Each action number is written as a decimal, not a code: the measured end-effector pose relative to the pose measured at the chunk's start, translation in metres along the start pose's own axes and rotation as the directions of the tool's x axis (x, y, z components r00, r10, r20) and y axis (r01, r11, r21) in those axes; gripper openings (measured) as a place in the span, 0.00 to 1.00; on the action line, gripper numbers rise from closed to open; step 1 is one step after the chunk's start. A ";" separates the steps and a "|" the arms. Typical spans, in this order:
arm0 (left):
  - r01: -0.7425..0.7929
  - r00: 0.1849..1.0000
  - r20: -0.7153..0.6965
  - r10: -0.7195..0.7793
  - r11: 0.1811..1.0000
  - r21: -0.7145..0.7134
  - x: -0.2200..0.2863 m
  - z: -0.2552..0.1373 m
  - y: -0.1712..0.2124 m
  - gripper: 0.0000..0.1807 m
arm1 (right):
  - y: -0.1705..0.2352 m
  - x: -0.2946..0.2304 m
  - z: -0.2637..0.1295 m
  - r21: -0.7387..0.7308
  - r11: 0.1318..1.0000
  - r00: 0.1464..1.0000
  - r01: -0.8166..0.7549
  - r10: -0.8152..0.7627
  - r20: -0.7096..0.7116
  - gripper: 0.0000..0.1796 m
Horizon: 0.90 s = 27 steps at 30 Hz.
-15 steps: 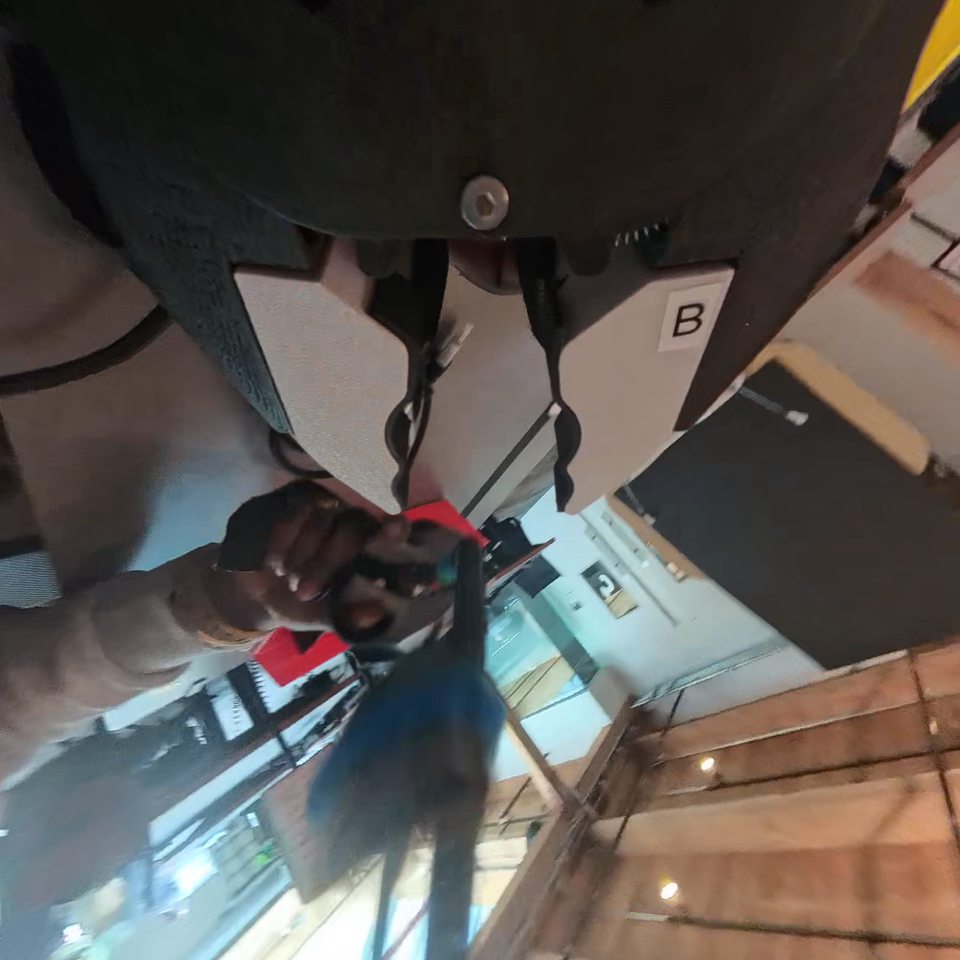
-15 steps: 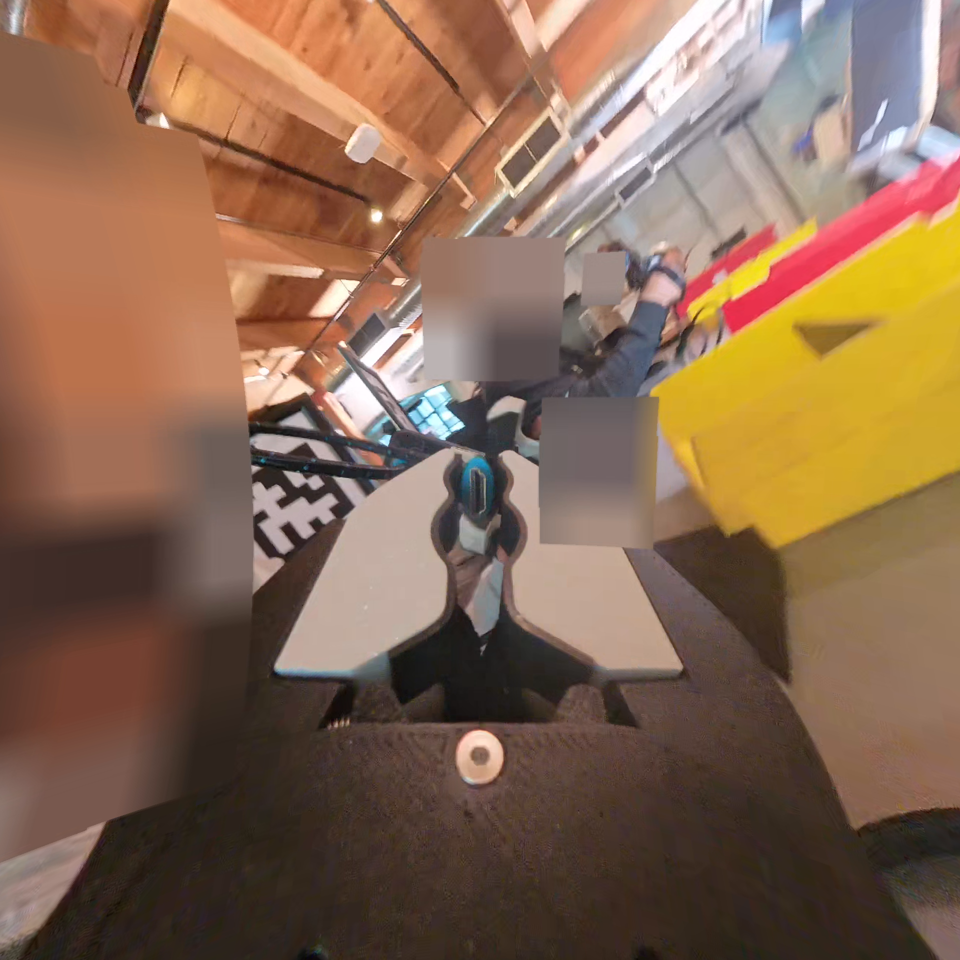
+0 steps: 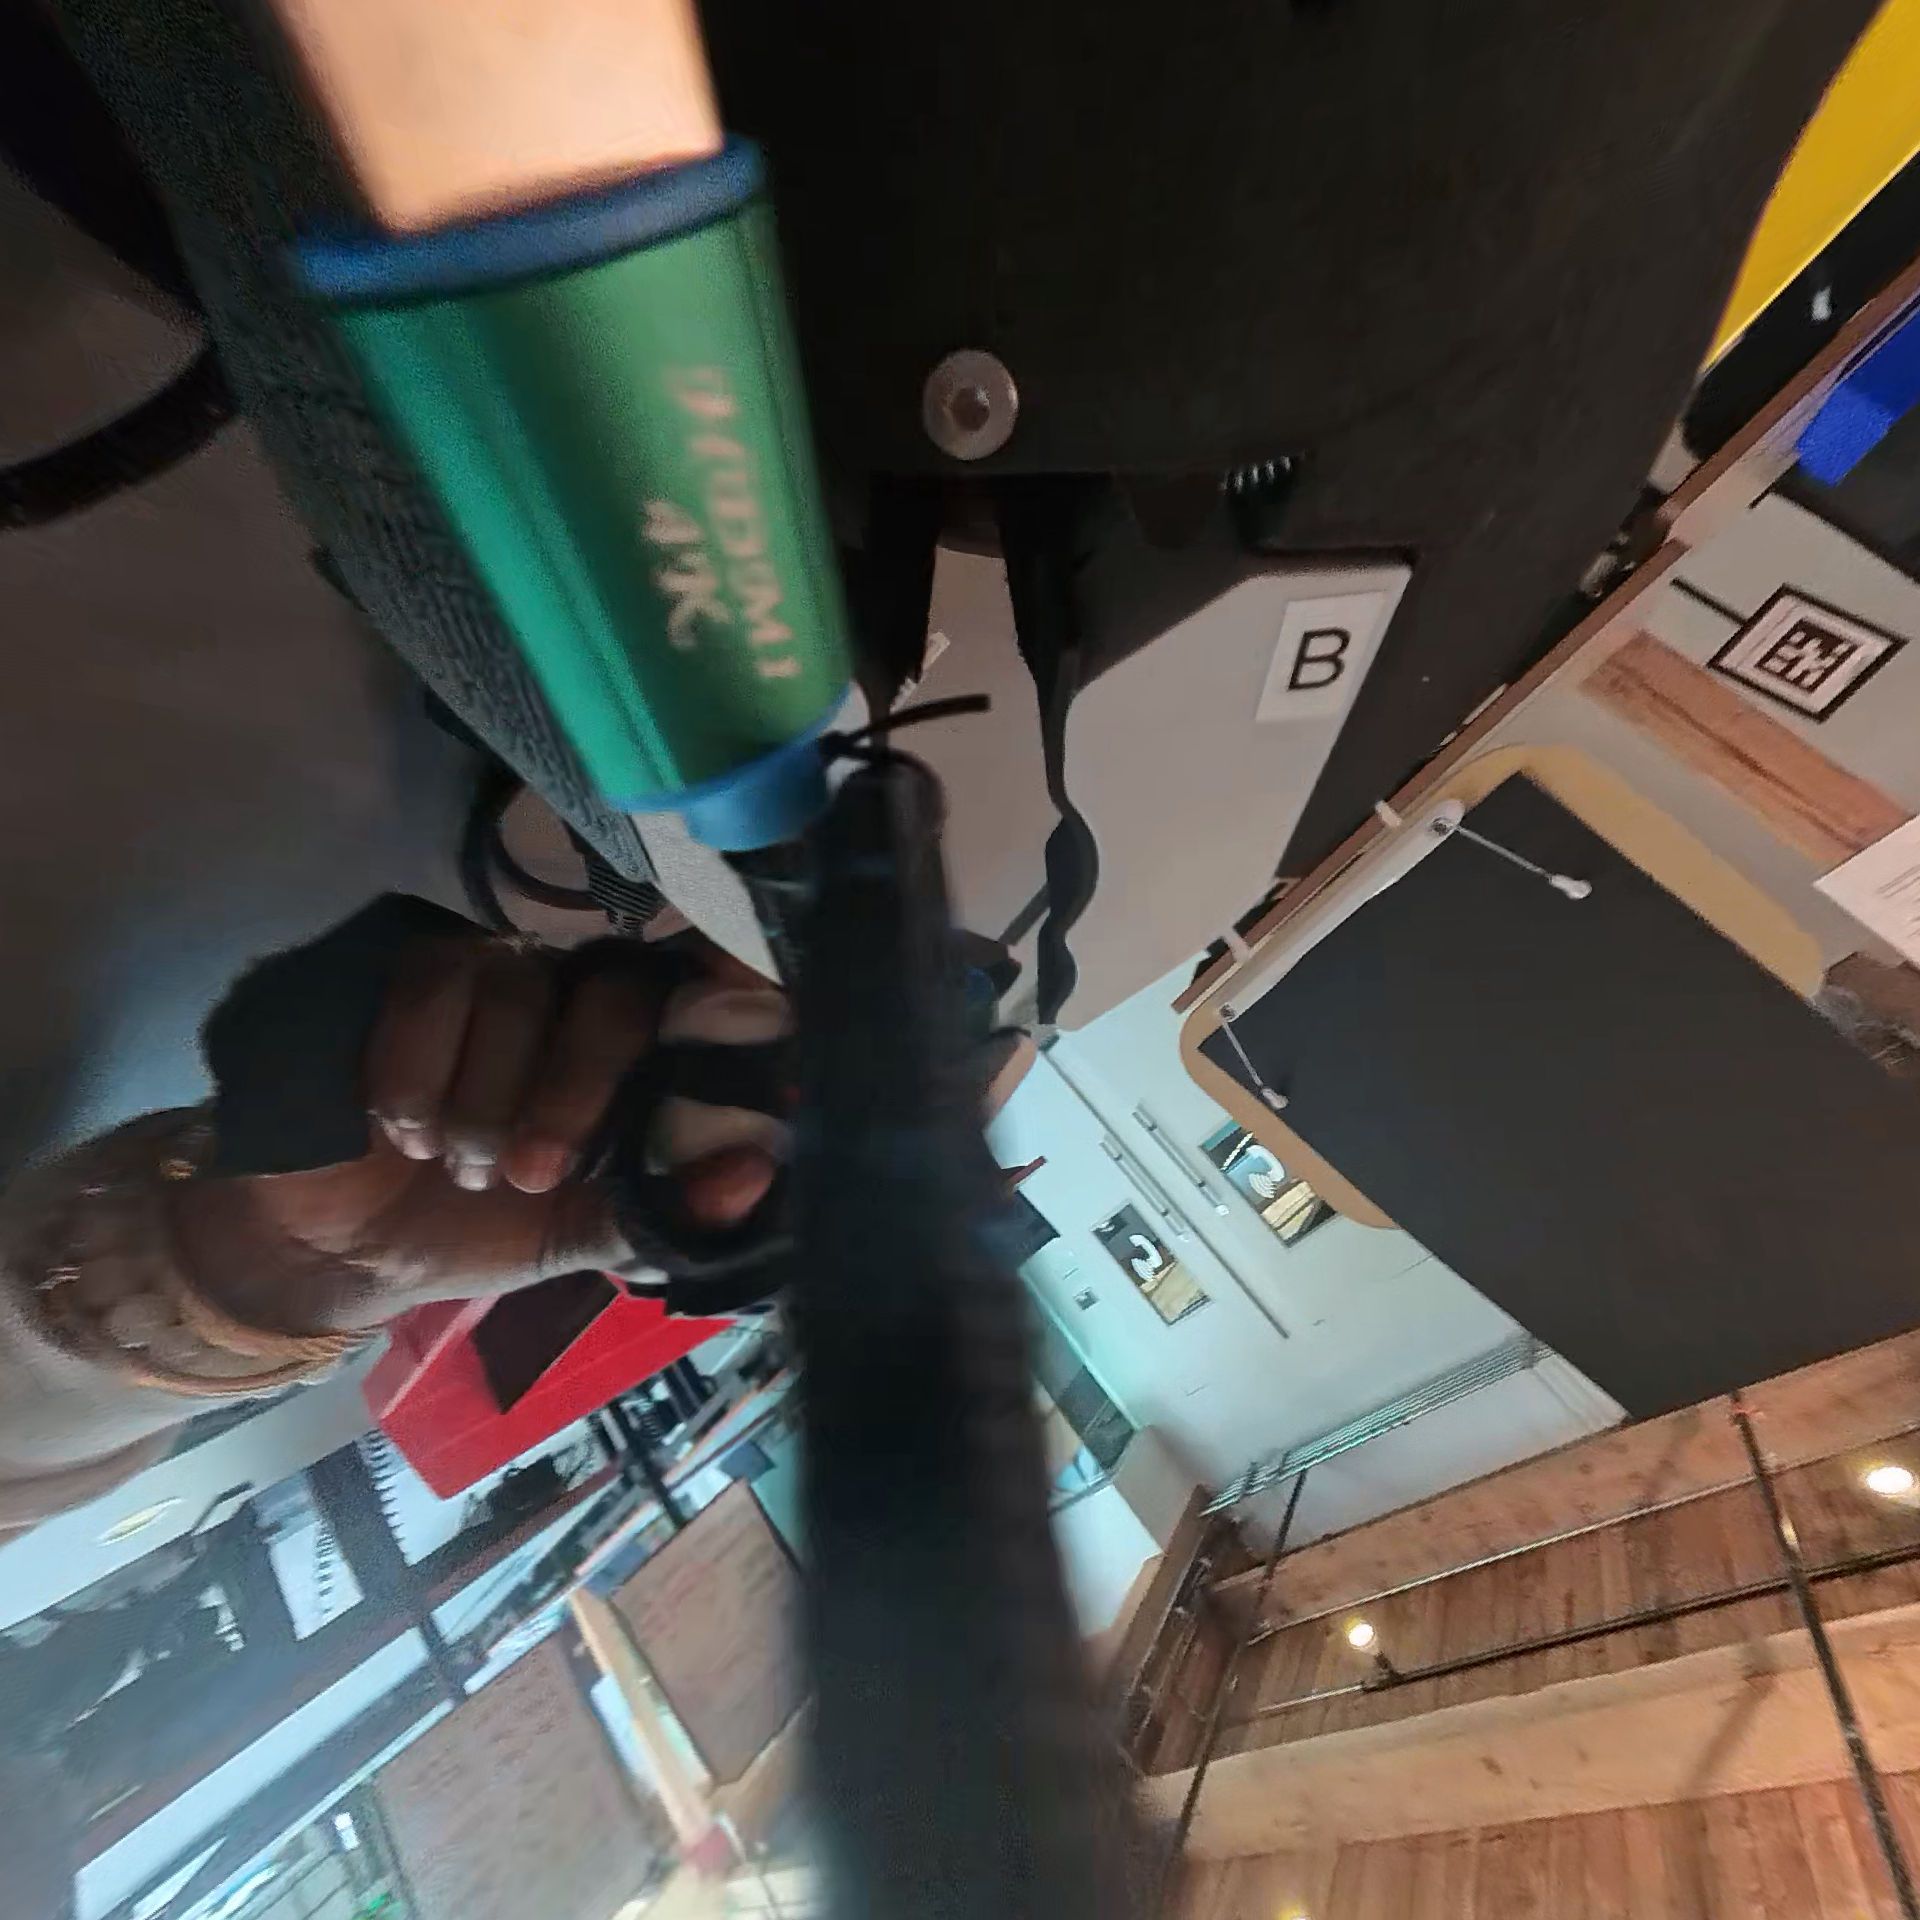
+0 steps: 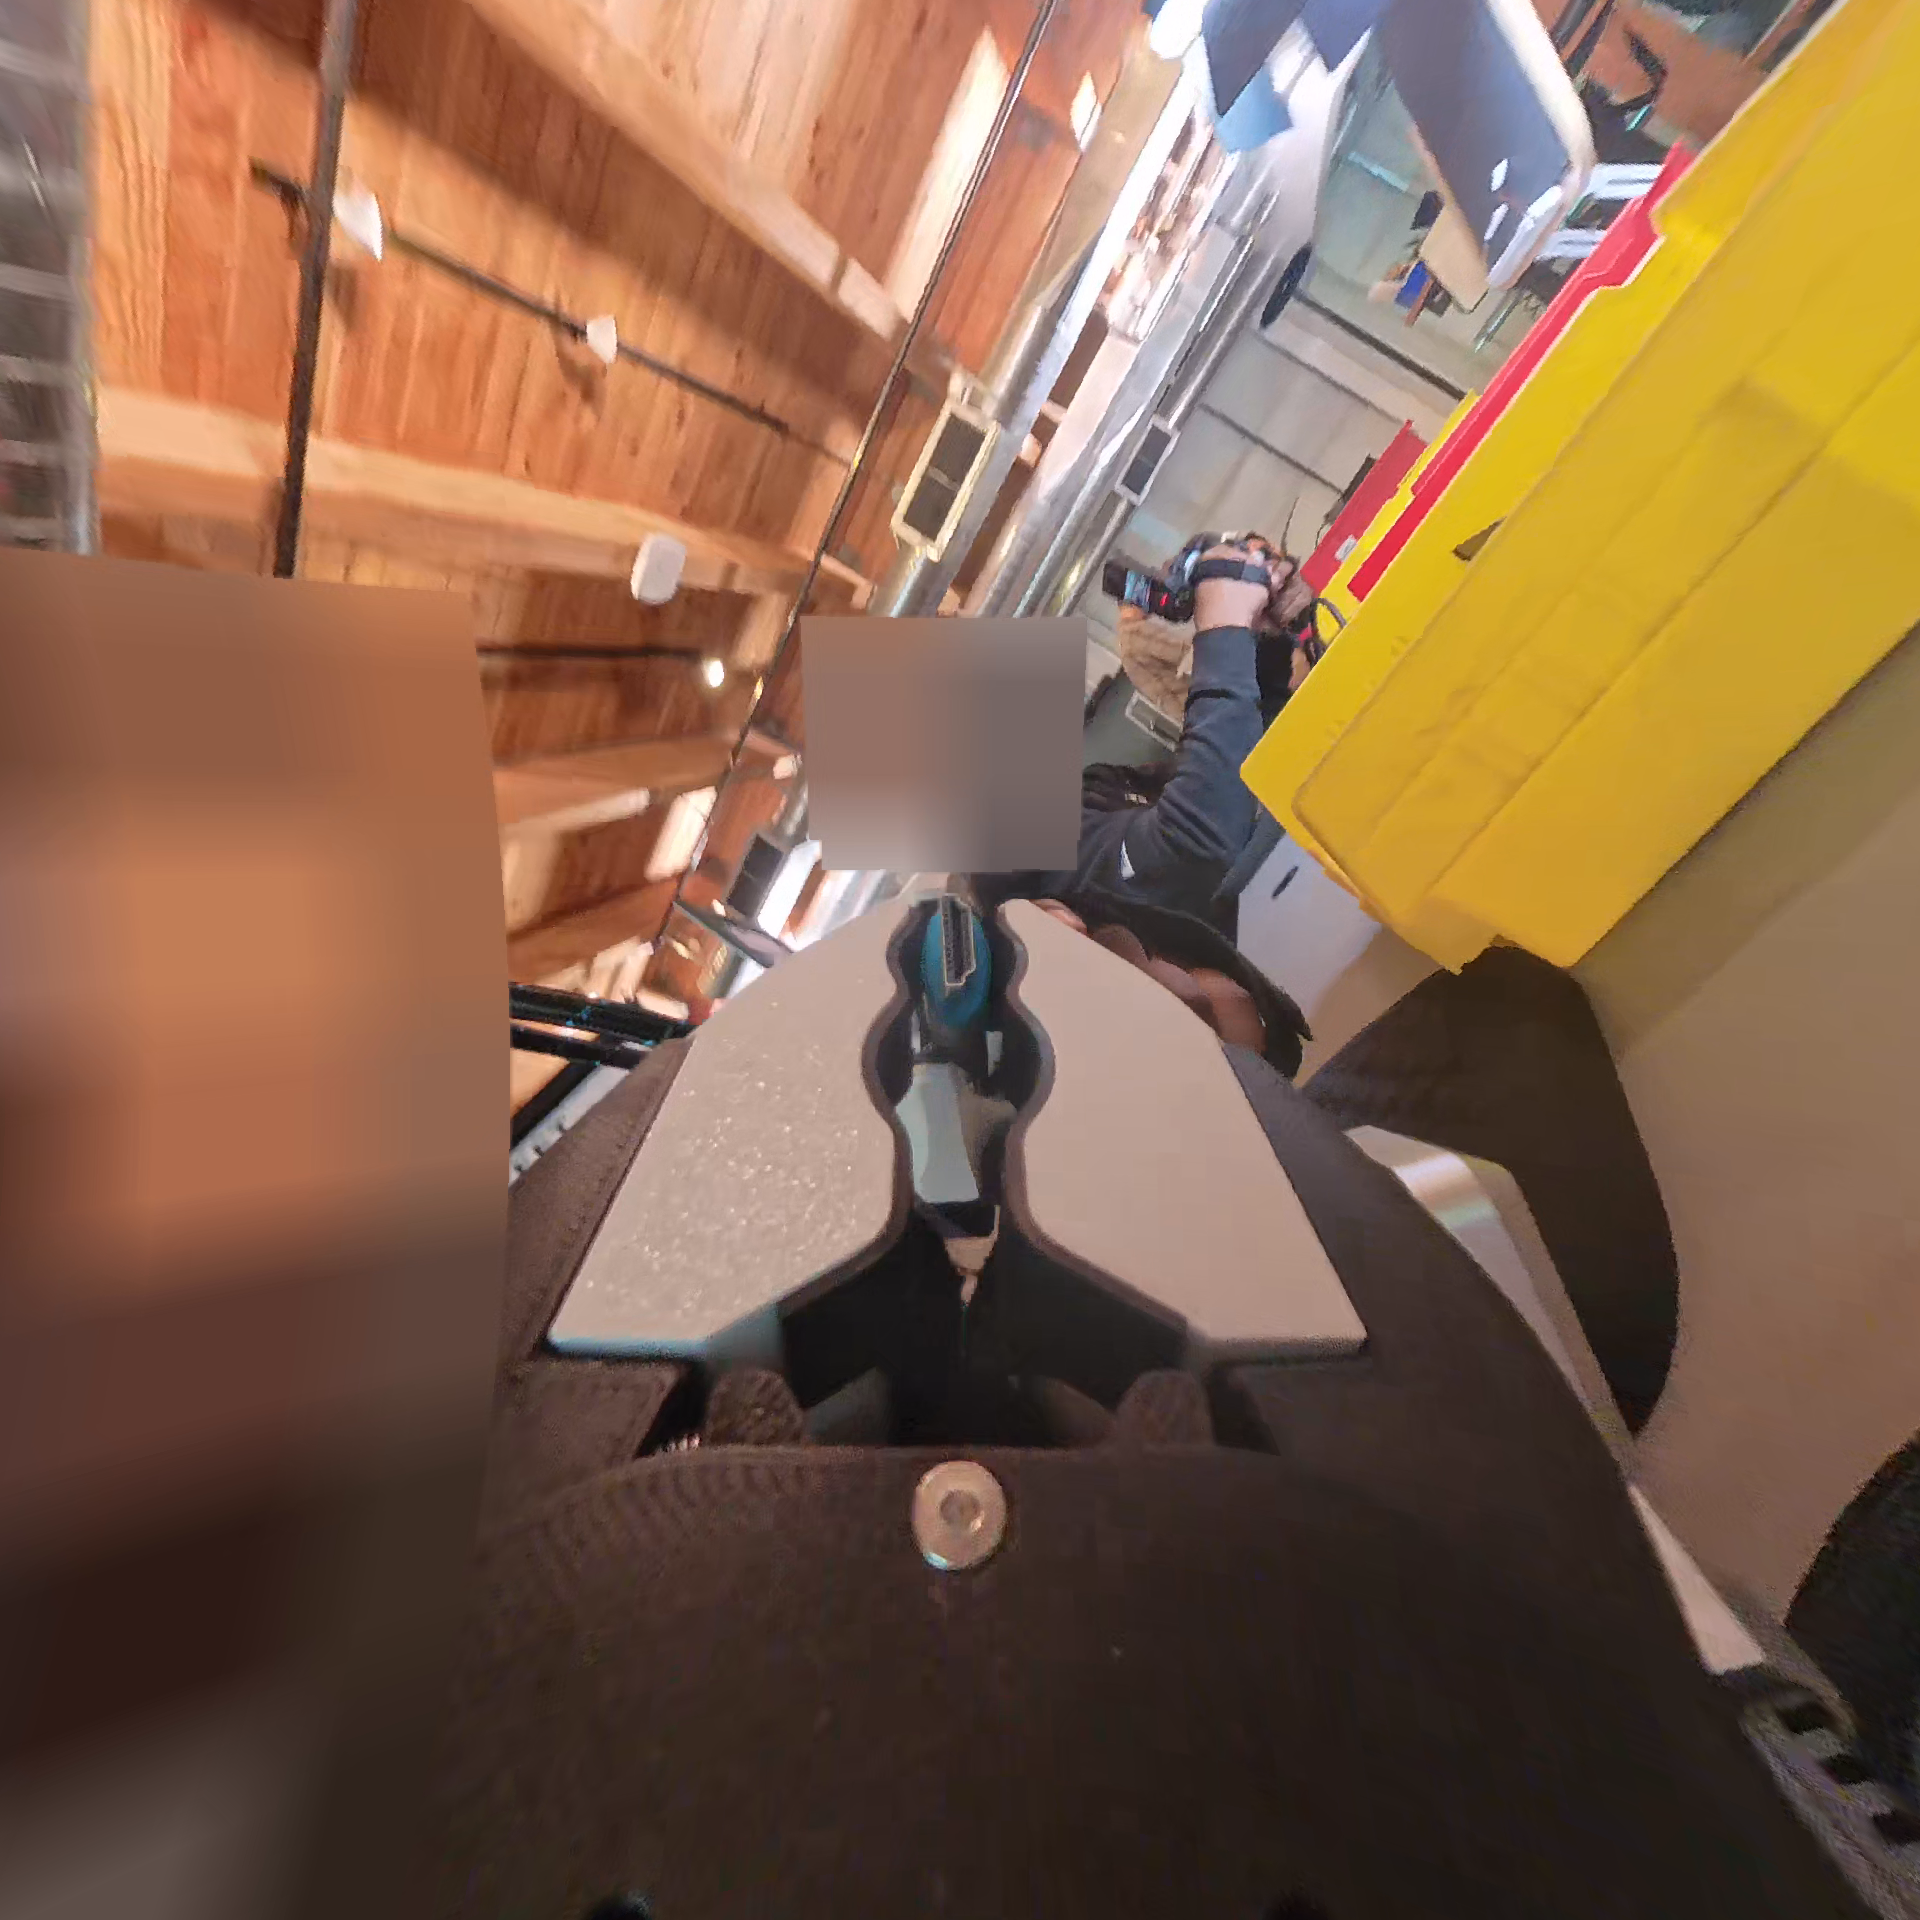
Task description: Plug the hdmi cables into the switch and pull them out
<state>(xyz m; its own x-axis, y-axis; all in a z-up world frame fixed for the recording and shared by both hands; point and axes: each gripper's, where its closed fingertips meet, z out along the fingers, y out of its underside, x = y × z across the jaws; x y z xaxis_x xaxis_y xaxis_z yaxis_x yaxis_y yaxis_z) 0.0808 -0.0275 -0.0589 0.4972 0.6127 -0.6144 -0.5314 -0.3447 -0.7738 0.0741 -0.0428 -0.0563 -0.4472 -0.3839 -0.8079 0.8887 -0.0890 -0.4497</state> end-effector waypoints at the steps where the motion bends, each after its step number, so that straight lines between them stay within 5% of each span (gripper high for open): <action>1: 0.002 1.000 0.025 -0.002 1.000 -0.003 -0.002 0.002 0.001 0.17 | -0.001 0.003 0.000 0.031 0.999 0.999 -0.033 0.033 -0.005 0.06; 4: -0.026 0.997 0.079 0.028 1.000 -0.015 -0.003 0.008 0.002 0.10 | 0.003 0.012 0.000 0.063 0.993 0.995 -0.097 0.099 -0.023 0.06; 11: -0.031 0.999 0.027 0.032 0.998 -0.050 -0.001 0.004 0.009 0.18 | -0.008 0.008 -0.004 0.115 0.988 0.994 -0.106 0.107 -0.005 0.06; 27: -0.057 0.998 0.002 0.058 0.993 -0.107 0.005 0.007 0.017 0.11 | 0.001 0.009 0.000 0.061 0.996 0.997 -0.063 0.065 -0.036 0.06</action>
<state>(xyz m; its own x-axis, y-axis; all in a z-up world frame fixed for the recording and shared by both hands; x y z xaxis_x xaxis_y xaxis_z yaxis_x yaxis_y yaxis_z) 0.0688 -0.0253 -0.0742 0.4640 0.5935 -0.6576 -0.4828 -0.4530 -0.7495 0.0712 -0.0466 -0.0643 -0.3916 -0.3560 -0.8485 0.9196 -0.1204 -0.3739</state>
